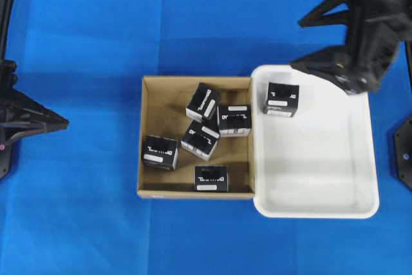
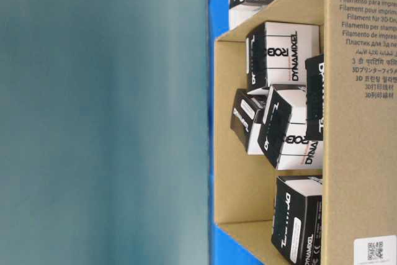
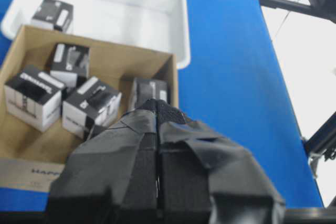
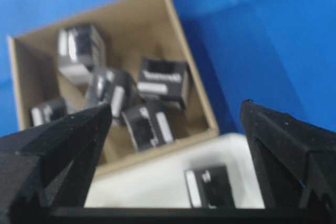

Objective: Pick a box that is randomly placed inside the cardboard box.

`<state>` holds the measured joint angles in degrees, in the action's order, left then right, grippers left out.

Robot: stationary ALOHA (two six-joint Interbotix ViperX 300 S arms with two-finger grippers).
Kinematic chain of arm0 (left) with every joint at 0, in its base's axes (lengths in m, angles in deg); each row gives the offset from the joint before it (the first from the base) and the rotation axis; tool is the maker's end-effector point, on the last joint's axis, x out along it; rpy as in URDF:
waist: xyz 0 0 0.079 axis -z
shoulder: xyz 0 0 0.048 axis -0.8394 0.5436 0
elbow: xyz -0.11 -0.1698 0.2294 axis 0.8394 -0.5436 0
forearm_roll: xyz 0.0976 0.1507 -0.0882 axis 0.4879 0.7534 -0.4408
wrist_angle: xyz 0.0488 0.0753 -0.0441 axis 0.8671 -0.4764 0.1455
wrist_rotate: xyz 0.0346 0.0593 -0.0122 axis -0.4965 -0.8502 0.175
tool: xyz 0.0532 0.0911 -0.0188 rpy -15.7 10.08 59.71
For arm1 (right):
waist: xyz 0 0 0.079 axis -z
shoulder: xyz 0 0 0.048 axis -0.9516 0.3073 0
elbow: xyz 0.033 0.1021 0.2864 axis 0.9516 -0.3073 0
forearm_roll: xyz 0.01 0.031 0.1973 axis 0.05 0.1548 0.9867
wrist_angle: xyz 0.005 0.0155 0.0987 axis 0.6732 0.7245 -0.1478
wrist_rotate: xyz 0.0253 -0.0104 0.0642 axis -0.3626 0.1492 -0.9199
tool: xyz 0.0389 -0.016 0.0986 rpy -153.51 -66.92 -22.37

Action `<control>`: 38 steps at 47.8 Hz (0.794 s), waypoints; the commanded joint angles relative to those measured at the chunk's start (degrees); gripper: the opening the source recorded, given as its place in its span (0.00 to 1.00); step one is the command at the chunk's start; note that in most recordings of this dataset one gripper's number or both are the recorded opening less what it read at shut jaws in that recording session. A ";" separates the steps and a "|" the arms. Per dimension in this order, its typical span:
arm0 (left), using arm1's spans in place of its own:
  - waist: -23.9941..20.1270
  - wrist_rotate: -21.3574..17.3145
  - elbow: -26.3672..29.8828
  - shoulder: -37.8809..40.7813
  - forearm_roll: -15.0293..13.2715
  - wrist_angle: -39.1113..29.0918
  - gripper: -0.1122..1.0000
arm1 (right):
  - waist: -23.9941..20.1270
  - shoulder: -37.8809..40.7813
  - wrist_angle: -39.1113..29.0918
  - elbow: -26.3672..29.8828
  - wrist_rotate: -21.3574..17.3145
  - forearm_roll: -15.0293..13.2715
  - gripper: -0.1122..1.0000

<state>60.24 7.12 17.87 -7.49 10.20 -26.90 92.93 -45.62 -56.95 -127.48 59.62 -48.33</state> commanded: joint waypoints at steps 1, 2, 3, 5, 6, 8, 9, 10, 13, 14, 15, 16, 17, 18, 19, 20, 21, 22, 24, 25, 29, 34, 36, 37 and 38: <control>-0.09 -0.09 0.88 0.18 0.09 0.35 0.04 | -2.20 -4.31 5.62 -2.72 -0.70 0.35 1.00; -0.09 -0.18 0.88 0.18 0.09 0.35 0.04 | -2.99 -5.89 7.65 -3.78 -0.88 0.26 1.00; -0.18 -0.26 0.88 0.09 0.09 0.35 0.04 | -3.60 -6.94 9.05 -4.48 -0.88 0.35 1.00; -0.18 -0.62 0.88 0.09 0.09 0.44 0.04 | -4.66 -9.14 12.22 -5.71 -1.23 0.26 1.00; -0.18 -0.79 0.88 0.00 0.09 0.44 0.04 | -5.01 -10.28 13.80 -6.50 -1.49 0.35 1.00; -0.35 -0.97 0.88 0.00 0.09 0.44 0.04 | -5.98 -12.48 16.52 -8.00 -2.29 0.44 1.00; -0.44 -0.97 0.88 0.00 0.18 0.53 0.04 | -6.59 -13.54 17.93 -8.88 -2.64 0.44 1.00; -0.62 -0.97 0.88 0.00 0.18 0.53 0.04 | -7.12 -14.50 19.16 -9.58 -3.25 0.44 1.00; -1.14 -0.97 0.88 0.00 0.18 0.53 0.04 | -9.40 -17.49 22.76 -12.22 -5.19 0.44 0.99; -1.32 -0.97 0.97 0.00 0.18 0.62 0.04 | -10.02 -18.19 23.64 -13.01 -5.71 0.44 0.99; -1.58 -0.97 0.97 -0.09 0.18 0.62 0.04 | -10.63 -18.72 24.26 -13.80 -6.06 0.44 0.99; -1.85 -0.97 0.97 -0.09 0.18 0.62 0.04 | -11.34 -19.34 24.70 -14.50 -6.33 0.35 0.99; -2.02 -0.97 0.97 -0.09 0.18 0.70 0.04 | -11.87 -19.78 25.05 -15.29 -6.50 0.26 0.99; -2.20 -0.97 0.97 -0.09 0.18 0.79 0.04 | -12.39 -20.13 25.31 -16.00 -6.68 0.26 0.99; -2.29 -0.97 0.97 -0.18 0.18 0.88 0.04 | -12.83 -20.48 25.40 -16.61 -6.68 0.26 0.99; -2.46 -0.97 0.97 -0.35 0.18 1.05 0.04 | -13.27 -20.74 25.40 -17.14 -6.77 0.26 0.99; -2.46 -0.97 0.97 -0.44 0.18 1.23 0.04 | -13.62 -21.09 25.31 -17.84 -6.86 0.26 0.99; -2.55 -1.05 0.97 -0.53 0.18 1.41 0.04 | -13.89 -21.18 25.31 -18.19 -6.94 0.26 0.99; -2.55 -1.05 1.05 -0.70 0.18 1.85 0.04 | -14.15 -21.53 25.31 -18.90 -6.94 0.26 0.99; -2.55 -1.14 1.05 -0.79 0.18 2.29 0.04 | -14.15 -21.62 25.31 -19.25 -6.86 0.26 0.99; -2.55 -1.67 1.14 -1.14 0.18 3.96 0.04 | -14.15 -21.71 25.31 -19.95 -6.77 0.18 0.99; -2.46 -2.99 0.97 -1.41 0.18 6.59 0.04 | -14.15 -21.71 25.40 -20.57 -6.50 -0.35 0.99; -2.37 -3.87 0.88 -1.49 0.09 7.29 0.04 | -14.15 -21.80 25.31 -20.83 -6.42 -0.70 0.99; -2.29 -4.22 0.88 -1.49 0.18 7.47 0.04 | -14.15 -21.80 25.40 -21.01 -6.42 -0.79 0.99; -2.20 -4.66 0.88 -1.49 0.18 7.47 0.04 | -14.06 -21.88 25.40 -21.27 -6.42 -0.79 0.99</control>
<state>57.78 3.34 17.96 -9.24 10.12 -20.66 78.87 -67.41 -32.17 -148.58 53.12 -48.77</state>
